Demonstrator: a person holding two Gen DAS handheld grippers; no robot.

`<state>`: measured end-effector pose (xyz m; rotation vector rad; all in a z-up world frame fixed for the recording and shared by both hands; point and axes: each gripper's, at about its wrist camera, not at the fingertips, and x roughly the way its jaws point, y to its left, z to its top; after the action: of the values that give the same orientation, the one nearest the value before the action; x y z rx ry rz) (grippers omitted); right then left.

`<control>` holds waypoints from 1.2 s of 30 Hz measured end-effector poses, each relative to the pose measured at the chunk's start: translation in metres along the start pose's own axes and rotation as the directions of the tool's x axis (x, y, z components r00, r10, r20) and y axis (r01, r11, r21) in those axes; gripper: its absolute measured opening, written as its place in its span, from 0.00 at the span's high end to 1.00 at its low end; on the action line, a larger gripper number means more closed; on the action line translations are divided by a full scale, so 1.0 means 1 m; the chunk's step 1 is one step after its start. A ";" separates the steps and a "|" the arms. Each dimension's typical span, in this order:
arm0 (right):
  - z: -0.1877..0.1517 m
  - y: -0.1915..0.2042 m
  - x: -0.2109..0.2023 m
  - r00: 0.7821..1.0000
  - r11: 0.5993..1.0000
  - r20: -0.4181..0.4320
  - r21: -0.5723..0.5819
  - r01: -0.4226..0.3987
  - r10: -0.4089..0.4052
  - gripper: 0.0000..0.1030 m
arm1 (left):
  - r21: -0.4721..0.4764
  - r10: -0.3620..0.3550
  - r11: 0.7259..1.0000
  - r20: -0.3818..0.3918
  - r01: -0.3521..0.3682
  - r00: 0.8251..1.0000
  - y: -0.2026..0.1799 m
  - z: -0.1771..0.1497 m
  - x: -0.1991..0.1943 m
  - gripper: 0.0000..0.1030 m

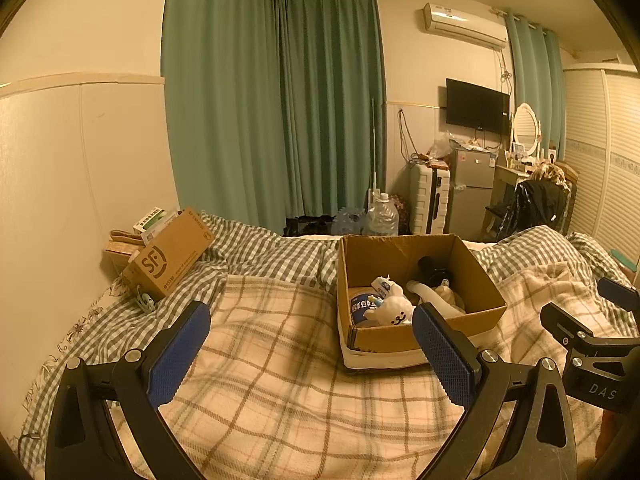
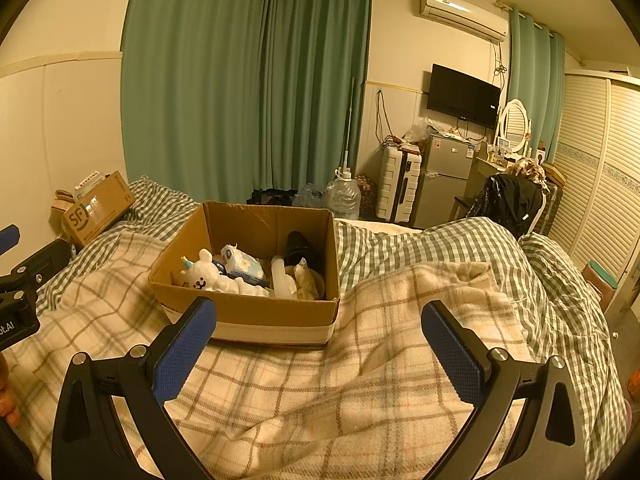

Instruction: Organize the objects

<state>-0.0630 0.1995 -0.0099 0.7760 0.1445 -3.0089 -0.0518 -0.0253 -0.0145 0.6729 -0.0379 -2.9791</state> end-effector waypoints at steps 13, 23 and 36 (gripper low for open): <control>-0.002 0.000 0.000 1.000 1.000 -0.001 -0.001 -0.002 0.002 0.00 | 0.001 0.002 1.000 0.000 -0.002 1.000 0.001 0.001 0.000 0.00; -0.004 0.001 0.000 1.000 1.000 -0.004 -0.003 -0.005 0.005 0.00 | 0.002 0.002 1.000 -0.001 -0.002 1.000 0.001 0.001 -0.001 0.00; -0.006 0.002 0.001 1.000 1.000 -0.008 -0.007 -0.007 0.007 0.00 | 0.002 0.003 1.000 -0.002 -0.003 1.000 0.001 0.001 0.000 0.00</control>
<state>-0.0612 0.1980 -0.0159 0.7866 0.1515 -2.9976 -0.0517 -0.0260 -0.0134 0.6758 -0.0423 -2.9762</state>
